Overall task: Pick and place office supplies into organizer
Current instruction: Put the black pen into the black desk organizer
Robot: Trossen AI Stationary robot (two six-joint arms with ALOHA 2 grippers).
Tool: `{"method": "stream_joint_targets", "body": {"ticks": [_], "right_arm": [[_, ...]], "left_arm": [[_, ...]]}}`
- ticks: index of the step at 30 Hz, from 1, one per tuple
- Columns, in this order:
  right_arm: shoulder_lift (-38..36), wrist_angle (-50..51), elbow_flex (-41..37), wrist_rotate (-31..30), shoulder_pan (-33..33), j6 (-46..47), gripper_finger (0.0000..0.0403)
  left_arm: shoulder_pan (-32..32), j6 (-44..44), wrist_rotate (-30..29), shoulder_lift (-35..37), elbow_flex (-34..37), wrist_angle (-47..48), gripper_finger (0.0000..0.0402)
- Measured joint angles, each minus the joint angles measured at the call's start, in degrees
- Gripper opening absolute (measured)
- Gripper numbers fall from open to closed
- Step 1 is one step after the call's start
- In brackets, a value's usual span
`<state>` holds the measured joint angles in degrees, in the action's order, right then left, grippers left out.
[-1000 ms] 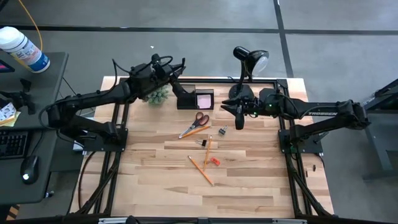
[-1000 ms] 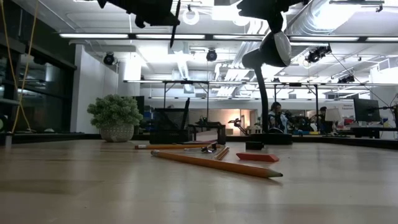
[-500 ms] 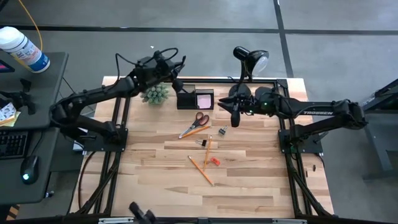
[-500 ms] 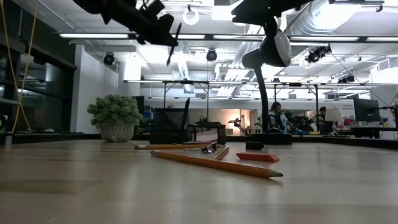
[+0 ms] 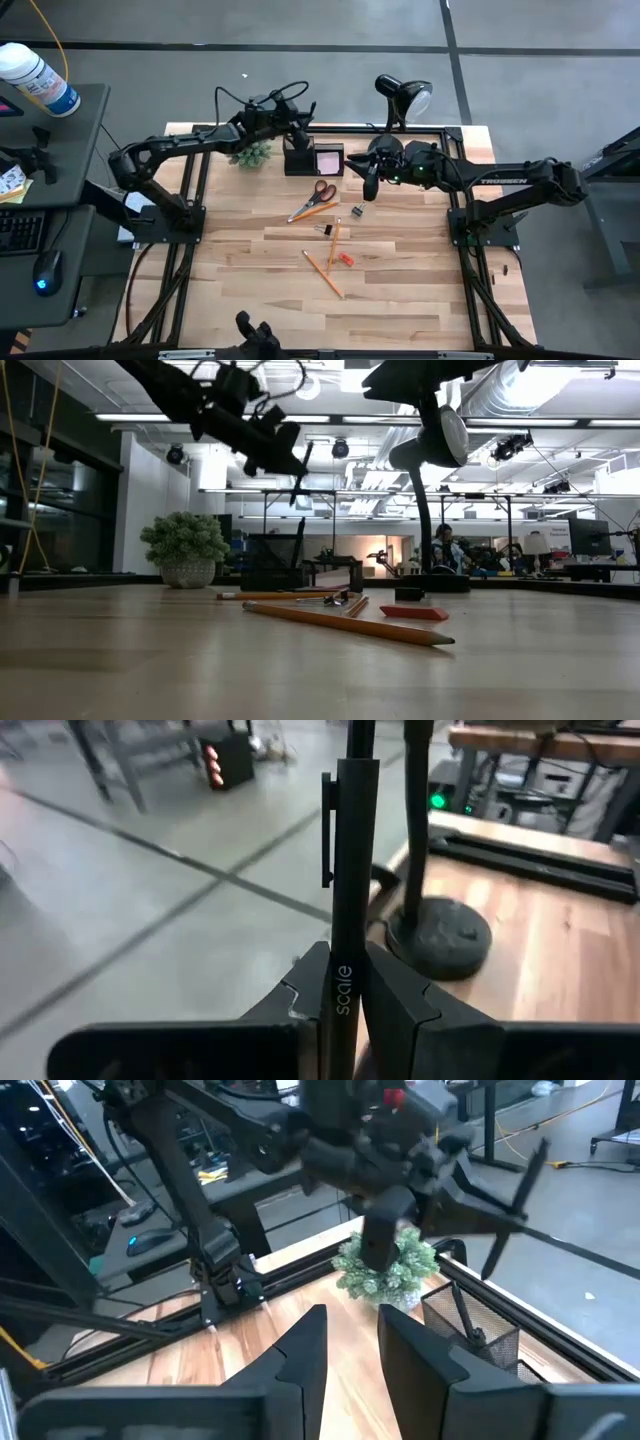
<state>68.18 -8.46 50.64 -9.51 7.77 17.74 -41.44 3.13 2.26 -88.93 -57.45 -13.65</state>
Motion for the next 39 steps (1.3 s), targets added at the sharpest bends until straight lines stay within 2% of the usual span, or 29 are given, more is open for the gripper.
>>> {"method": "stream_joint_targets", "body": {"ticks": [4, 8, 12, 17, 22, 39], "right_arm": [[0.00, 0.01, 0.01, -0.28, 0.00, 0.25, 0.0085], [0.00, 0.01, 0.01, -1.06, 0.00, 0.26, 0.0085], [0.00, 0.01, 0.01, -1.06, 0.00, 0.25, 0.0085], [0.00, 0.06, 0.01, -1.06, 0.00, 0.28, 0.0085], [0.00, 0.52, 0.02, -0.68, 0.00, 0.46, 0.0085], [-0.02, 0.54, 0.04, 0.71, 0.11, -0.15, 0.0085]], "left_arm": [[-1.07, -1.77, 3.16, -1.44, 0.00, 0.77, 0.0033], [-1.08, -0.99, 2.74, -1.39, 0.82, 2.72, 0.0033], [-1.80, -1.40, 5.05, -1.39, 3.12, 2.61, 0.0033], [-1.71, -2.36, 5.25, -1.32, 6.38, -4.16, 0.0033], [-2.26, -3.03, 4.98, -1.22, 6.54, -10.19, 0.0033], [-3.33, -2.90, 7.09, -1.22, 6.54, -9.85, 0.0033]]}}
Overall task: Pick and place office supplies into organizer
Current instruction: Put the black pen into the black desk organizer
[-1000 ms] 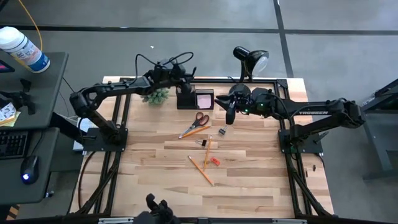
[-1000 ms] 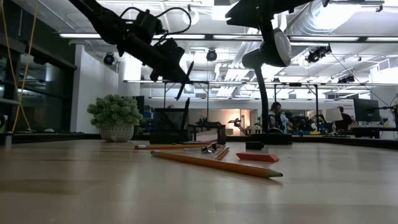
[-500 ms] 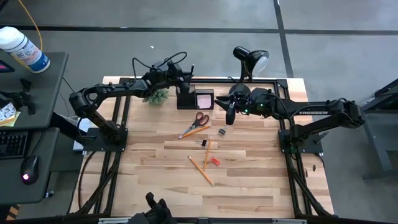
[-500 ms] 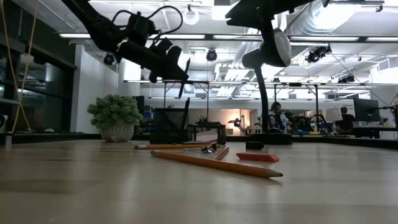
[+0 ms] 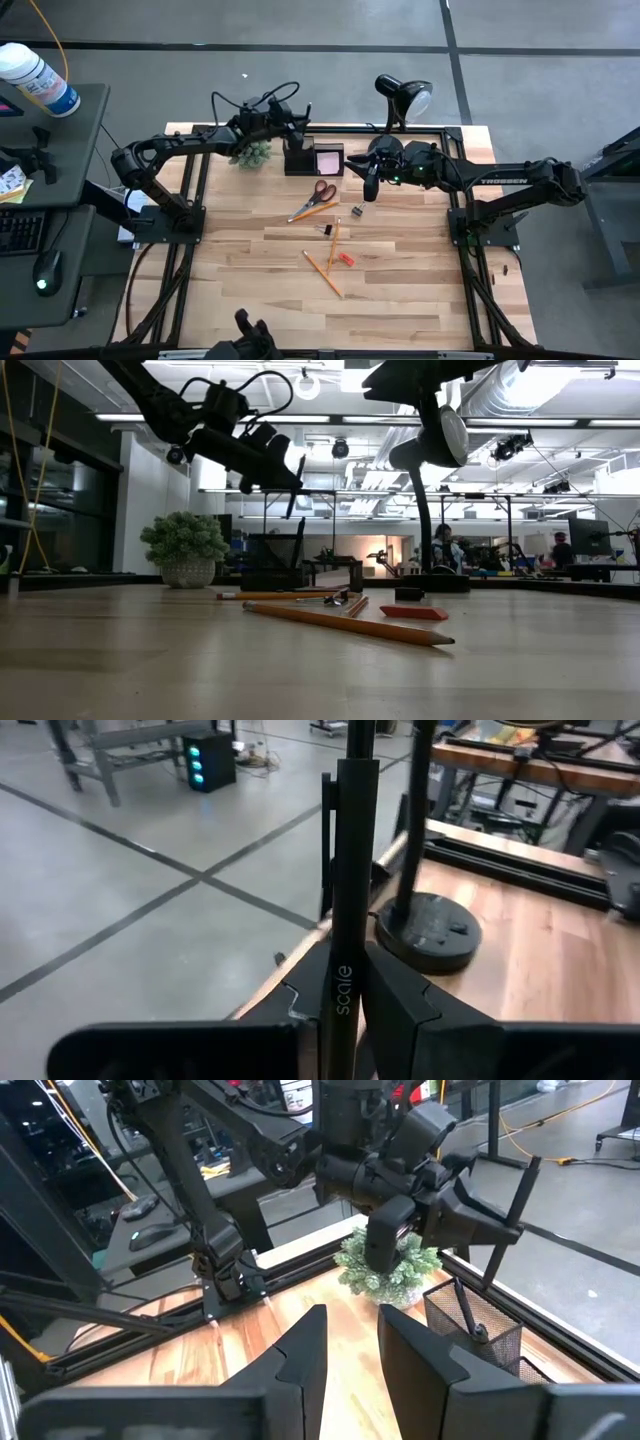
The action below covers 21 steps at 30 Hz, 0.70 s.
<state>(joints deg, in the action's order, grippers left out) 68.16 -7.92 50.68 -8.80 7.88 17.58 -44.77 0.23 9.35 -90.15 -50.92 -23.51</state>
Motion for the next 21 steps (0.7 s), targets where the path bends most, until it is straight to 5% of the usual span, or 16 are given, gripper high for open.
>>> {"method": "stream_joint_targets", "body": {"ticks": [21], "right_arm": [[0.00, -0.04, 0.00, -0.26, 0.00, 0.30, 0.0085]], "left_arm": [[-1.19, 7.49, 1.40, -0.11, 0.04, 7.00, 0.0033]]}}
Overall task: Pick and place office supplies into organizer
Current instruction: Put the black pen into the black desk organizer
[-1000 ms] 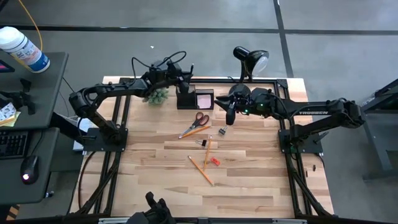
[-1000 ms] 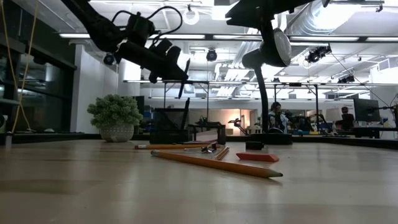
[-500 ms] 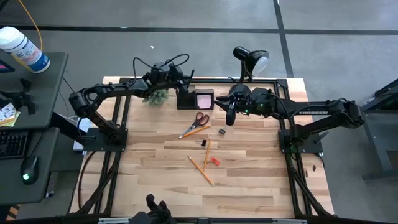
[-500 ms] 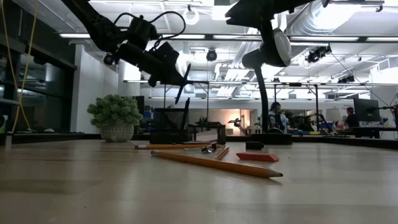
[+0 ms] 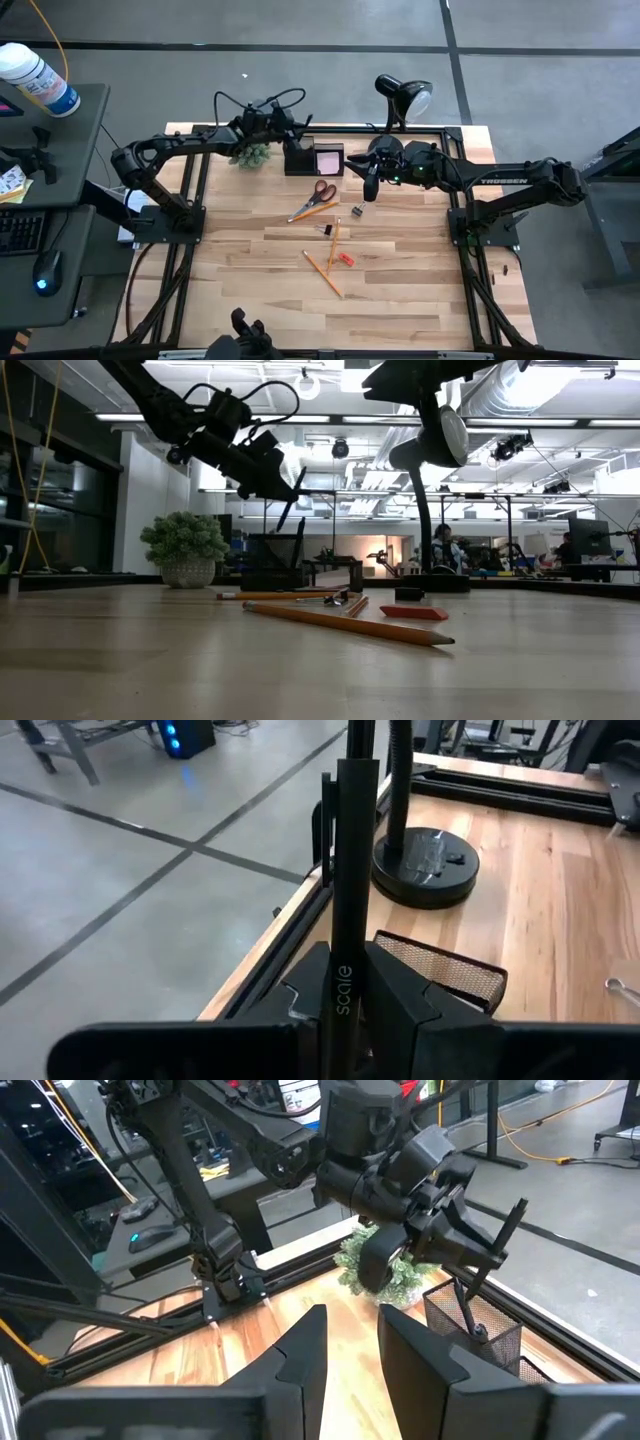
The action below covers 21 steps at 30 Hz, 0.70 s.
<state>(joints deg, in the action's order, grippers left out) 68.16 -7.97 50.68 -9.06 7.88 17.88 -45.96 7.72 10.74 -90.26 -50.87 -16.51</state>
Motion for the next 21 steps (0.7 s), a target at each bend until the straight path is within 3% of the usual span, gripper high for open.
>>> {"method": "stream_joint_targets", "body": {"ticks": [10, 16, 21], "right_arm": [[0.00, -0.02, 0.00, -1.51, 0.01, 0.07, 0.0085], [0.00, -0.02, 0.00, -1.49, 0.00, 0.09, 0.0085], [0.00, -0.02, 0.00, -1.34, 0.01, 0.09, 0.0085]], "left_arm": [[-3.16, -2.30, 6.22, -0.04, 5.22, -5.86, 0.0033], [-3.14, -4.78, 4.66, -0.07, 9.77, -14.12, 0.0033], [-3.16, -4.56, 4.92, -0.07, 10.25, -15.23, 0.0033]]}}
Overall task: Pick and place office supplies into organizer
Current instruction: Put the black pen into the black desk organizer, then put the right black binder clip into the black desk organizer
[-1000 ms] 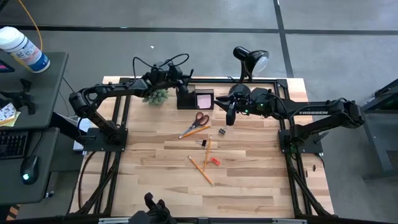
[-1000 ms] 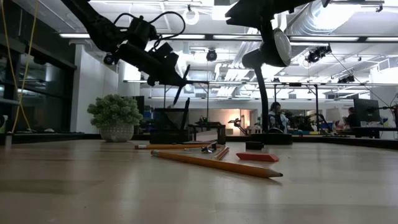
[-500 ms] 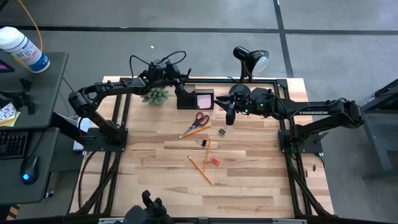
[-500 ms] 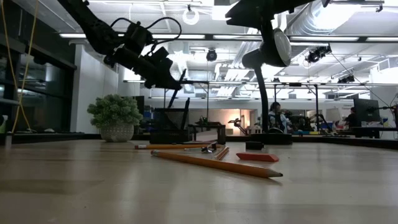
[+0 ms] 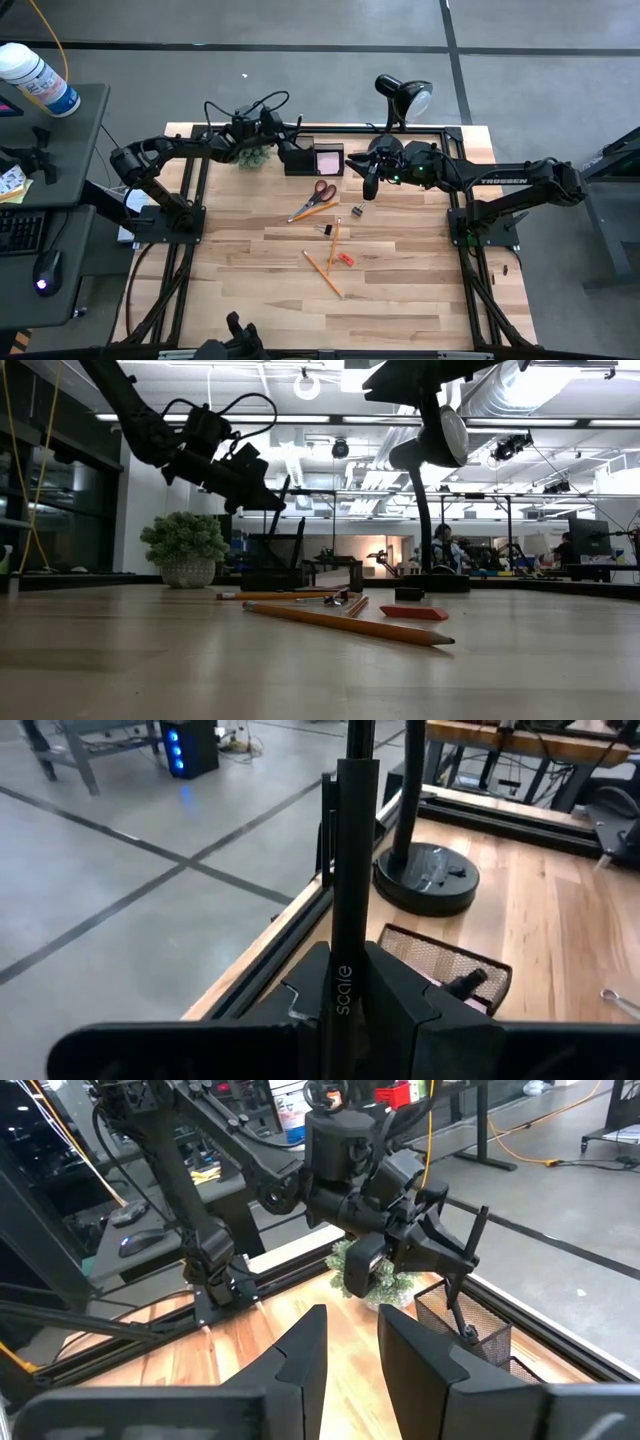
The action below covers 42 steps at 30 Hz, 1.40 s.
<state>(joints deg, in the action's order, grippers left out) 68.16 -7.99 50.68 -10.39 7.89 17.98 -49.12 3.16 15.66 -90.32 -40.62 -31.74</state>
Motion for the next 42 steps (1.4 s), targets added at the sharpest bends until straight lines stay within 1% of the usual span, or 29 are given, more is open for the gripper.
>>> {"method": "stream_joint_targets", "body": {"ticks": [6, 17, 19, 22, 28, 32, 36, 40, 42], "right_arm": [[0.00, 0.00, 0.00, 0.05, 0.00, 0.00, 0.0085], [0.00, 0.00, 0.00, 0.32, 0.01, 0.00, 0.0085], [0.00, 0.00, 0.00, 0.49, 0.01, 0.00, 0.0085], [0.00, 0.00, 0.00, 0.96, -0.01, 0.00, 0.0085], [0.00, 0.00, 0.00, 1.43, 0.00, 0.00, 0.0085], [0.00, 0.00, 0.00, 1.66, 0.00, 0.00, 0.0085], [0.00, 0.00, 0.00, 1.68, 0.01, -0.15, 0.0085], [0.00, 0.00, 0.00, 1.71, -0.01, -0.31, 0.0085], [-0.02, 0.20, 0.00, 2.48, 0.00, -0.40, 0.0085]], "left_arm": [[0.04, 1.56, -0.02, 0.00, 0.02, 2.07, 0.0033], [0.00, 1.73, -0.22, 0.00, 0.02, 1.77, 0.0033], [0.00, 1.73, -0.18, 0.00, 0.02, 1.74, 0.0038], [0.00, 1.53, -0.13, 0.00, 0.02, 1.77, 0.0066], [0.00, 0.81, 0.22, 0.00, 0.02, 1.79, 0.0152], [0.00, -1.43, 0.22, 0.00, 0.00, 1.74, 0.0194], [0.02, -2.00, 0.22, 0.00, 0.00, 1.66, 0.0213], [0.02, -4.32, 0.77, 0.00, 0.00, 1.15, 0.0215], [0.02, -5.52, 2.50, 0.00, 0.00, -0.66, 0.0211]]}}
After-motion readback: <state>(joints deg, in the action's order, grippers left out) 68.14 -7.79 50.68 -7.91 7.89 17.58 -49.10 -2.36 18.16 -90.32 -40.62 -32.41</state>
